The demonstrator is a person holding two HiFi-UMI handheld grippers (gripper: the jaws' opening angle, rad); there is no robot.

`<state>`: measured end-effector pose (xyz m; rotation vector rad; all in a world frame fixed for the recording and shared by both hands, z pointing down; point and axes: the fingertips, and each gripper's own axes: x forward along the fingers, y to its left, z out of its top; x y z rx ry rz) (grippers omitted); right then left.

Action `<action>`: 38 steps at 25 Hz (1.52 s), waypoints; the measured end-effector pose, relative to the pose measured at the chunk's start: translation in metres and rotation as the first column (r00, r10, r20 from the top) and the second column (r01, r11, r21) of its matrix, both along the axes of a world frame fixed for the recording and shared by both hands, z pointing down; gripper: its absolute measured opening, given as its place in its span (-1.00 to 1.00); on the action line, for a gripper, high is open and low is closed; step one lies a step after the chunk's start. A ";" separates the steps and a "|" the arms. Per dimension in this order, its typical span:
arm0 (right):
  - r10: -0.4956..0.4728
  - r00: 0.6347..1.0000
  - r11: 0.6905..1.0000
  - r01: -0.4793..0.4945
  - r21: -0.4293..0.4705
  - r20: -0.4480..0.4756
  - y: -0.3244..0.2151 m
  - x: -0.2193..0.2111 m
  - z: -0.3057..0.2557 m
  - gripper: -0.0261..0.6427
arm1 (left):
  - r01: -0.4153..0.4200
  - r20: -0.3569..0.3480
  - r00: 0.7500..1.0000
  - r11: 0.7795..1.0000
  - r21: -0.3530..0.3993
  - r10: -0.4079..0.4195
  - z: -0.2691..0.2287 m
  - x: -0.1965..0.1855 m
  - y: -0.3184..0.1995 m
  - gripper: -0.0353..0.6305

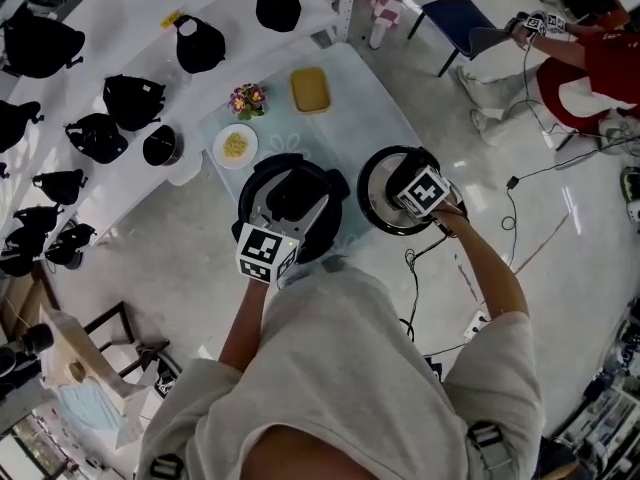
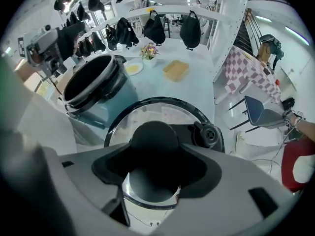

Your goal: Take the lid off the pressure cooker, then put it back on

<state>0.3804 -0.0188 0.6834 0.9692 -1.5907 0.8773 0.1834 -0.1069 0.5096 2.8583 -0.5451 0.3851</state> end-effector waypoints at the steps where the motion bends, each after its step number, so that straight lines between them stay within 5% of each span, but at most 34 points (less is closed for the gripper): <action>1: 0.008 1.000 1.000 -0.008 0.001 -0.001 -0.005 0.002 0.009 -0.11 | 0.001 0.003 1.000 1.000 -0.001 -0.001 0.000 0.001 0.000 0.00; 15: 0.117 0.993 0.991 -0.118 -0.062 -0.009 -0.048 0.022 0.106 -0.11 | 0.058 0.053 0.997 0.998 0.000 -0.058 0.001 -0.003 -0.008 0.00; 28: 0.140 0.990 0.988 -0.141 -0.062 -0.012 -0.047 0.023 0.121 -0.11 | 0.085 0.058 0.995 0.996 0.008 -0.085 0.003 -0.009 -0.019 0.00; 34: 0.114 0.993 0.993 -0.114 -0.006 -0.025 -0.045 0.022 0.112 -0.04 | 0.086 0.057 0.995 0.996 0.008 -0.087 0.007 -0.013 -0.024 0.00; 38: 0.137 0.990 0.977 -0.141 0.159 0.036 -0.051 0.015 0.079 -0.04 | 0.086 0.051 0.995 0.996 0.013 -0.087 0.007 -0.013 -0.028 0.00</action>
